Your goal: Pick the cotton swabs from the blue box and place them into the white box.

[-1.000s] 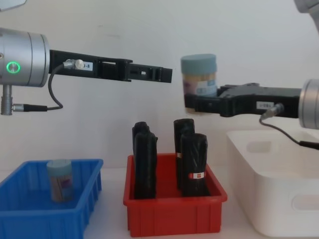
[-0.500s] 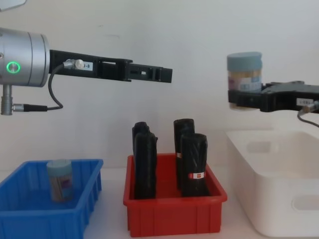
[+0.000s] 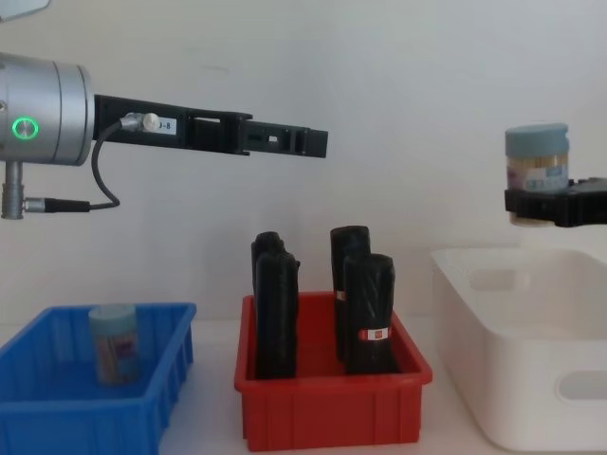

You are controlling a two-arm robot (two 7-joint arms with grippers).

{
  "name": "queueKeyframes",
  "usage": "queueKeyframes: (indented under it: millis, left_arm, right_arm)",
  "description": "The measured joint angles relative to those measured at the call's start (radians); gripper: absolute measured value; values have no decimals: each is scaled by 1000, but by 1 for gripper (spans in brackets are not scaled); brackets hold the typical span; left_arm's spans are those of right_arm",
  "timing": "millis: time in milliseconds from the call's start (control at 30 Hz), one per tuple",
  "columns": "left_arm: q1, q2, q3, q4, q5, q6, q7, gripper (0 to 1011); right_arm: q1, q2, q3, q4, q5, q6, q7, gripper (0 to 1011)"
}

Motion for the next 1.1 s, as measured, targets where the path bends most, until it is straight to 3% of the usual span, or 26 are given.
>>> queueKeyframes:
  millis: [233, 600, 1100]
  left_arm:
    - [0, 0, 0, 0, 0, 0, 0, 1004]
    - [0, 0, 0, 0, 0, 0, 0, 1004]
    - [0, 0, 0, 0, 0, 0, 0, 1004]
  right_arm:
    - [12, -2, 6, 47, 6, 34, -36, 636]
    - [34, -16, 0, 120, 3, 57, -31, 642]
    - [56, -30, -7, 182, -7, 47, -12, 1002]
